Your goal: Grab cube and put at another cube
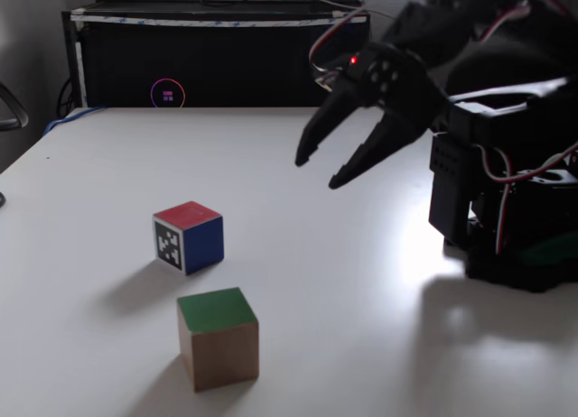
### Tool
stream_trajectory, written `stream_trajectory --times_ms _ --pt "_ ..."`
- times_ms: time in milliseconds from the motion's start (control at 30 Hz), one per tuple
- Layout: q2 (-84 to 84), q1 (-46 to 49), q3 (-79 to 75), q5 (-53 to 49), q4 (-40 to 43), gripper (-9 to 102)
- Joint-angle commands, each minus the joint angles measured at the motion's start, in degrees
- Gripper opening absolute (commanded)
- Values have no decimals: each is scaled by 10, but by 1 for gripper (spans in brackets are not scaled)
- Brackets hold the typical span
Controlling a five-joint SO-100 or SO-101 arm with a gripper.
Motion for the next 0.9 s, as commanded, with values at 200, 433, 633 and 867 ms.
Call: stream_trajectory --times_ms 200,433,633,867 --pt "-191 -90 -200 13 -6 33" --pt "-393 -110 -315 45 -2 41" --pt "-501 -126 -365 84 -2 44" --pt "-603 -156 -406 120 -1 44"
